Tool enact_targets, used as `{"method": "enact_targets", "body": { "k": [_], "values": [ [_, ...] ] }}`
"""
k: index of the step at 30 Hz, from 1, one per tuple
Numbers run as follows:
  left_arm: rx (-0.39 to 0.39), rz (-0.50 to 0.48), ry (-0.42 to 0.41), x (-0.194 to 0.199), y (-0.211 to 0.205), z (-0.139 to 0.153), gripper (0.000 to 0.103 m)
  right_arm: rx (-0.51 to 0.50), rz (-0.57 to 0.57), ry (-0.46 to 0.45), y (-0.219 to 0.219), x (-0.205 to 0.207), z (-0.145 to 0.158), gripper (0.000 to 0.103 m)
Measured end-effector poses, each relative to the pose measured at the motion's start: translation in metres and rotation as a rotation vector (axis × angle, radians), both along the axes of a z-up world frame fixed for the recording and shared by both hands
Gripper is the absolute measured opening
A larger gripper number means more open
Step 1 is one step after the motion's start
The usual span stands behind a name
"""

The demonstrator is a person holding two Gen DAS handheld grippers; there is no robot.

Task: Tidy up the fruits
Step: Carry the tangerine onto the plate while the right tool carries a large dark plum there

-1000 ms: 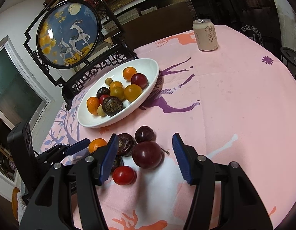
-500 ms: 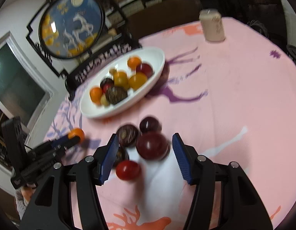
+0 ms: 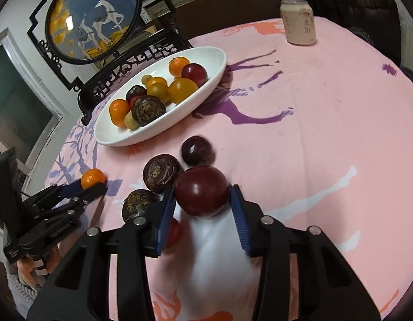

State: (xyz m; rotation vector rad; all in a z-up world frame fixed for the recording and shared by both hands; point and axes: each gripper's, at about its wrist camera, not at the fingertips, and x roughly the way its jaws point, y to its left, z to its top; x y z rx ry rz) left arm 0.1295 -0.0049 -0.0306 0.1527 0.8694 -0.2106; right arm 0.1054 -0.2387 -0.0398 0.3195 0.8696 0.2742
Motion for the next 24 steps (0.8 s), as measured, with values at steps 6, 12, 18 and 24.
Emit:
{"method": "enact_targets", "body": {
  "k": [6,12,18,24],
  "values": [
    [-0.03,0.007,-0.011,0.0,0.005,0.004,0.038,-0.007,0.004,-0.029,0.0,-0.002,0.003,0.039],
    [-0.046,0.014,-0.073,-0.009,0.009,0.021,0.038,-0.012,-0.017,-0.084,-0.005,-0.007,0.016,0.039],
    [-0.107,0.033,-0.108,0.007,0.016,0.051,0.038,0.044,-0.04,-0.179,-0.009,-0.008,0.043,0.039],
    [-0.1,0.106,-0.115,0.067,0.016,0.067,0.038,0.045,-0.015,-0.177,0.022,0.056,0.062,0.039]
  ]
}}
